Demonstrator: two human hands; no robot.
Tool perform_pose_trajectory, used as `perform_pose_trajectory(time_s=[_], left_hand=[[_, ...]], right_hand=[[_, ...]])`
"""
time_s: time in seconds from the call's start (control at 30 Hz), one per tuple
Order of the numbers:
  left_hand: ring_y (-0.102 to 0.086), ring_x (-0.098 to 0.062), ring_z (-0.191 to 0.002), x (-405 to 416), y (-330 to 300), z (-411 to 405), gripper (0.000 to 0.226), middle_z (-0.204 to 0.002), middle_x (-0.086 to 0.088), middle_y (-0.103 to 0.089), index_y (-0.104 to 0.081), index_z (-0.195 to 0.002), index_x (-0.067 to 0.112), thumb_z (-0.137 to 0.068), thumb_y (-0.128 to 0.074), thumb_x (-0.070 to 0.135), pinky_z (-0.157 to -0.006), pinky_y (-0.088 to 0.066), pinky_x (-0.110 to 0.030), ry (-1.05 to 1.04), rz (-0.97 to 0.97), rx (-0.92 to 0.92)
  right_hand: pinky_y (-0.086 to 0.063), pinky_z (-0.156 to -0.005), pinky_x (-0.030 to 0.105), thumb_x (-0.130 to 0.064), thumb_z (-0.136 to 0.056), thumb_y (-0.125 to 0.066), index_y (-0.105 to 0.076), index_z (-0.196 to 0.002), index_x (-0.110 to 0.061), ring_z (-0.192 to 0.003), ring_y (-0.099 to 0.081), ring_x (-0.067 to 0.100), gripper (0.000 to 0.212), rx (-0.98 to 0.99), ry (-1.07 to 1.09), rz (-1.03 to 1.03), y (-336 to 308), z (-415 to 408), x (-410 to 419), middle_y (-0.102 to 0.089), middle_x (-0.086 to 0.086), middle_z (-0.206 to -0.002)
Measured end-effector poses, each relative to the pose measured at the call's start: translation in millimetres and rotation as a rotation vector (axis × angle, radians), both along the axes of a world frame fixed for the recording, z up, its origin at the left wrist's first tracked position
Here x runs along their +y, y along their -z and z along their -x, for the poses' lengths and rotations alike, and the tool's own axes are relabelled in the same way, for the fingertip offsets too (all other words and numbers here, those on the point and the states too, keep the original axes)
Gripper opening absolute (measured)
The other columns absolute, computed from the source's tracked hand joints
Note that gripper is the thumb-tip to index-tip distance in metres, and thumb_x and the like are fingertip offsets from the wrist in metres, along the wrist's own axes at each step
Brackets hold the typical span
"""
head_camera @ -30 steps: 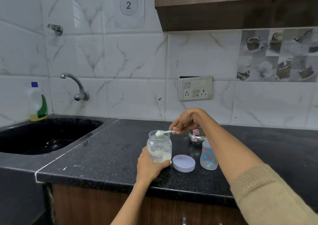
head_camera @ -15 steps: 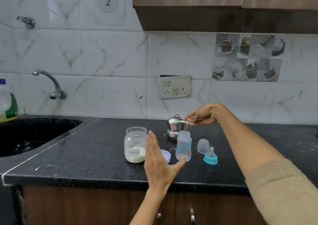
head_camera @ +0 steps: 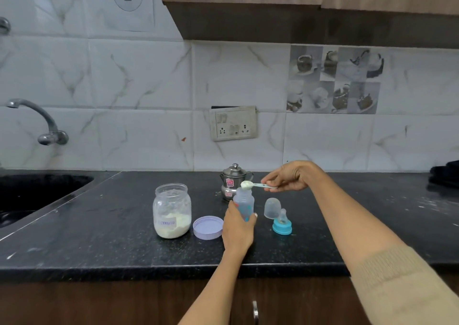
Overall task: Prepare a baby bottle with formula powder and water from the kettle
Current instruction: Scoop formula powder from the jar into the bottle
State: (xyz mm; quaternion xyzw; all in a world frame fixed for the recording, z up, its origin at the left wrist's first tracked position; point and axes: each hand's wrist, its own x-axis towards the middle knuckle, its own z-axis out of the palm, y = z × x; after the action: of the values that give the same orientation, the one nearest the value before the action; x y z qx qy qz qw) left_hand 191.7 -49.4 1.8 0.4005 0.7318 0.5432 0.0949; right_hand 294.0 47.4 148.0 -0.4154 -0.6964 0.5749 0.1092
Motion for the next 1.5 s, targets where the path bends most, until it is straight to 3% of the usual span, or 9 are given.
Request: perform_pose_trajectory(time_s=[0.37, 0.57, 0.73, 0.83, 0.93, 1.07, 1.23, 1.3, 1.5], left_hand=[[-0.046, -0.021, -0.128, 3, 1, 0, 0.065, -0.141, -0.004, -0.045, -0.032, -0.140, 0.014, -0.086, -0.064, 0.031, -0.106, -0.038, -0.034, -0.017, 0.019, -0.003], [-0.051, -0.022, -0.121, 3, 2, 1, 0.059, -0.133, -0.006, -0.051, -0.037, -0.134, 0.014, -0.085, -0.064, 0.032, -0.100, -0.043, -0.034, -0.028, 0.010, 0.012], [-0.052, -0.023, -0.118, 2, 3, 1, 0.055, -0.131, -0.006, -0.053, -0.039, -0.131, 0.014, -0.085, -0.064, 0.031, -0.097, -0.044, -0.034, -0.012, -0.005, 0.020], [-0.050, -0.022, -0.123, 3, 3, 1, 0.057, -0.135, -0.006, -0.050, -0.037, -0.134, 0.014, -0.086, -0.064, 0.029, -0.100, -0.043, -0.034, -0.009, -0.004, 0.012], [-0.049, -0.022, -0.124, 3, 3, 1, 0.057, -0.136, -0.005, -0.049, -0.036, -0.135, 0.015, -0.086, -0.064, 0.029, -0.101, -0.042, -0.034, -0.002, -0.011, 0.007], [-0.049, -0.021, -0.124, 4, 4, 1, 0.057, -0.136, -0.005, -0.049, -0.037, -0.134, 0.015, -0.086, -0.064, 0.029, -0.101, -0.042, -0.035, 0.005, -0.023, 0.004], [-0.050, -0.022, -0.121, 2, 4, 1, 0.055, -0.134, -0.006, -0.050, -0.037, -0.132, 0.014, -0.086, -0.064, 0.029, -0.099, -0.043, -0.034, 0.004, -0.024, 0.006], [-0.049, -0.021, -0.123, 2, 2, 1, 0.057, -0.135, -0.005, -0.049, -0.036, -0.134, 0.014, -0.086, -0.064, 0.028, -0.101, -0.042, -0.034, 0.002, -0.015, -0.001], [-0.046, -0.021, -0.128, 1, 0, 1, 0.061, -0.140, -0.004, -0.046, -0.033, -0.138, 0.014, -0.086, -0.064, 0.029, -0.107, -0.040, -0.036, 0.012, 0.010, -0.021]], right_hand=[[-0.055, -0.068, 0.022, 0.003, -0.083, -0.066, -0.075, -0.099, -0.004, -0.080, -0.067, 0.016, 0.019, -0.237, 0.015, -0.901, 9, 11, -34, -0.074, 0.012, -0.096], [-0.048, -0.064, 0.030, 0.002, -0.086, -0.055, -0.071, -0.104, -0.006, -0.067, -0.054, 0.022, 0.026, -0.434, -0.040, -1.504, 33, 9, -65, -0.062, 0.011, -0.086], [-0.037, -0.066, 0.030, 0.007, -0.089, -0.049, -0.060, -0.108, -0.004, -0.086, -0.060, 0.030, 0.024, -0.721, -0.151, -1.736, 48, 3, -75, -0.063, 0.013, -0.103], [-0.040, -0.060, 0.029, 0.004, -0.085, -0.056, -0.063, -0.095, -0.004, -0.079, -0.065, 0.026, 0.014, -0.763, -0.192, -1.788, 54, 0, -76, -0.067, 0.011, -0.091], [-0.043, -0.041, 0.022, 0.000, -0.049, -0.087, -0.066, -0.062, -0.006, -0.049, -0.063, 0.019, 0.025, -0.651, -0.181, -1.867, 59, 0, -72, -0.064, 0.007, -0.060], [-0.050, -0.078, 0.030, 0.000, -0.092, -0.049, -0.059, -0.114, 0.000, -0.098, -0.063, 0.027, 0.024, -0.680, -0.254, -1.777, 63, 1, -71, -0.064, 0.014, -0.113], [-0.039, -0.054, 0.020, 0.008, -0.083, -0.053, -0.061, -0.071, -0.014, -0.068, -0.052, 0.028, 0.026, -0.270, 0.106, -1.294, 43, 8, -66, -0.059, 0.015, -0.074], [-0.049, -0.062, 0.019, 0.005, -0.083, -0.062, -0.076, -0.093, -0.009, -0.073, -0.063, 0.020, 0.022, -0.159, 0.120, -1.030, 27, 11, -60, -0.070, 0.011, -0.085], [-0.060, -0.070, 0.024, 0.012, -0.086, -0.057, -0.066, -0.103, 0.009, -0.068, -0.063, 0.018, 0.019, 0.009, 0.162, -0.254, 0, 11, -48, -0.066, 0.017, -0.082]])
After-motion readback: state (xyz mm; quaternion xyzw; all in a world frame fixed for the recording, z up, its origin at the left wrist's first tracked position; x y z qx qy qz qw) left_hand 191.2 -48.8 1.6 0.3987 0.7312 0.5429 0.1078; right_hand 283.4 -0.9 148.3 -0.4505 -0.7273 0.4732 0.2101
